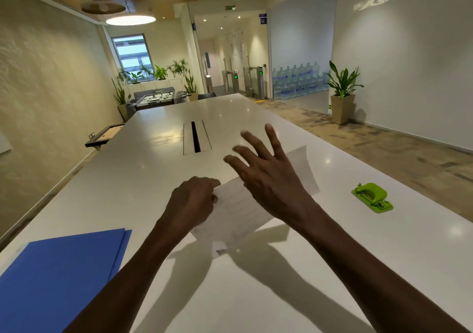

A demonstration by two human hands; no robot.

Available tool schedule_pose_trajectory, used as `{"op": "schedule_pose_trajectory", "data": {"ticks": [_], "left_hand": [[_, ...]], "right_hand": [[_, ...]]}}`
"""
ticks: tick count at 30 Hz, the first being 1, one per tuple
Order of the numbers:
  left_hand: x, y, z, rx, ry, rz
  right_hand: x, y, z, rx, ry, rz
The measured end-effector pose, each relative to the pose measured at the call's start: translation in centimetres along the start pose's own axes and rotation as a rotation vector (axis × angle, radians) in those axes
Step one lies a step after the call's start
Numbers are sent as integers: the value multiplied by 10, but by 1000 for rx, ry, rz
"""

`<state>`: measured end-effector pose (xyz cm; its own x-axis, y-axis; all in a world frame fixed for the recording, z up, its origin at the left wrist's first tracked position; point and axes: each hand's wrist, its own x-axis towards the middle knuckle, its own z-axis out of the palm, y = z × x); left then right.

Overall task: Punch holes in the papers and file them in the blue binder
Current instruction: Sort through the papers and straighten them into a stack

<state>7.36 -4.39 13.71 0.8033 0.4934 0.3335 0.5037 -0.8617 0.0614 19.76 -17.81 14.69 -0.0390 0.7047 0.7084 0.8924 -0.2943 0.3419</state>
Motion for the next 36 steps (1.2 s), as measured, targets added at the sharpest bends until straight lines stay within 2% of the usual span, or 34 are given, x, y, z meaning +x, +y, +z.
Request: {"op": "schedule_pose_trajectory", "data": {"ticks": [3, 6, 10, 12, 14, 16, 19, 22, 25, 28, 31, 36], "left_hand": [[0, 10, -7, 145, 31, 44], [-2, 14, -7, 179, 82, 69], [-1, 4, -3, 7, 468, 68], [-3, -3, -2, -93, 658, -45], [-4, -10, -1, -334, 737, -237], [-5, -17, 7, -648, 658, -449], [-9, -19, 18, -1090, 408, -673], [-11, -14, 27, -1380, 196, -531], [-14, -2, 30, -1468, 171, -423], [-13, 13, 27, -1414, 268, -399], [-14, 20, 31, -1361, 299, -409], [-29, 27, 74, -1328, 224, -481]], "right_hand": [[-2, -7, 4, 39, -41, 72], [-5, -8, 11, 92, -125, 163], [-14, 2, 24, 183, -71, 357], [-19, 9, 25, 298, -11, 466], [-22, 14, 23, 427, 8, 585], [-23, 22, 26, 594, -1, 722], [-25, 30, 29, 902, 10, 902], [-28, 27, 26, 1338, 22, 1059], [-34, 21, 28, 1516, 15, 1077], [-36, 22, 27, 1555, 83, 1066], [-42, 28, 27, 1593, 116, 1023], [-84, 15, 57, 1461, -41, 1096]]}}
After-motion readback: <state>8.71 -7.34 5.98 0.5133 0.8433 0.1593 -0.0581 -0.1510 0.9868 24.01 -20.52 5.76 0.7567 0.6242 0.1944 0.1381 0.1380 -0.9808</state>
